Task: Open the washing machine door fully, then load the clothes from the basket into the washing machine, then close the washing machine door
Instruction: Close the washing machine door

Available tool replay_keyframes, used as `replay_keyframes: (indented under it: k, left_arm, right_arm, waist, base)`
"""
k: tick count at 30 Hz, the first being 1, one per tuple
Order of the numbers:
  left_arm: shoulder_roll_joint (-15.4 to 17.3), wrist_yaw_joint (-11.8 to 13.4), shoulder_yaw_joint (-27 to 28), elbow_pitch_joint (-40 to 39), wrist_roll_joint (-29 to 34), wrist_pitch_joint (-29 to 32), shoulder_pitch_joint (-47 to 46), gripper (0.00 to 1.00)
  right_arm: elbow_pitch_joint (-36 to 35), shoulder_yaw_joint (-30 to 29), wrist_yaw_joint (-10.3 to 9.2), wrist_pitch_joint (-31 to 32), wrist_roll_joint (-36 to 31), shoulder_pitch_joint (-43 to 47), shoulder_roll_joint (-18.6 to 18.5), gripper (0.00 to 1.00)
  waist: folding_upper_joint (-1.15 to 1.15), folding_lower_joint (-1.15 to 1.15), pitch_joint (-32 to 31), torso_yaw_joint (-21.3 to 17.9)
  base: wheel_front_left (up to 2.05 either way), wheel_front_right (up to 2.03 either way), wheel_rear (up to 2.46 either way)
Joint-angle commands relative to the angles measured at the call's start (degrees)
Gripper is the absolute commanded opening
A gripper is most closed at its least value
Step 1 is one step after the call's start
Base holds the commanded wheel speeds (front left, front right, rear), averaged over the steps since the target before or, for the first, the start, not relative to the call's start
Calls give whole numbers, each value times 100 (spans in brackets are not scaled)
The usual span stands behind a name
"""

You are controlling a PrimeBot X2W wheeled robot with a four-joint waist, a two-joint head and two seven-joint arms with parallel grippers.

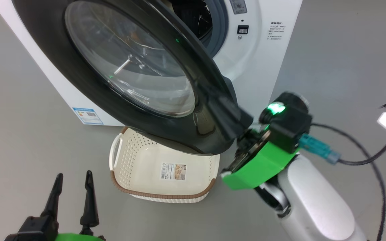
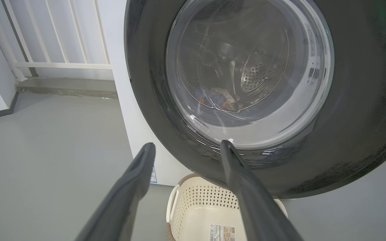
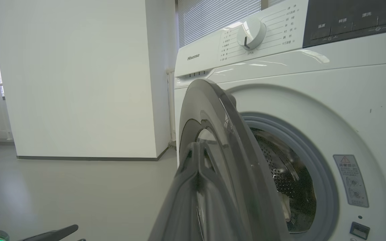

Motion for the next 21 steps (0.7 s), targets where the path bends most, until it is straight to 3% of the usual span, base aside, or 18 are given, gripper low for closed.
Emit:
replay_keyframes:
  k: [1,9,21]
  left_arm:
    - [73,23,191,-95,28,-66,-231,100]
    - [80,-1,139,-51,30,-87,-292,100]
    - [69,21,93,-15,20,-111,-309,100]
  right_arm:
    - [-91,190,9,83,138,81,104,0]
    - [527,453,9,50,180,-3,104,0]
    - [1366,250,9,-101,166,-433,104,0]
  waist:
    - [0,0,7,12]
    - [0,0,43,44]
    - [0,0,67,98]
  base:
    - [0,0,0]
    - [0,0,0]
    - [0,0,0]
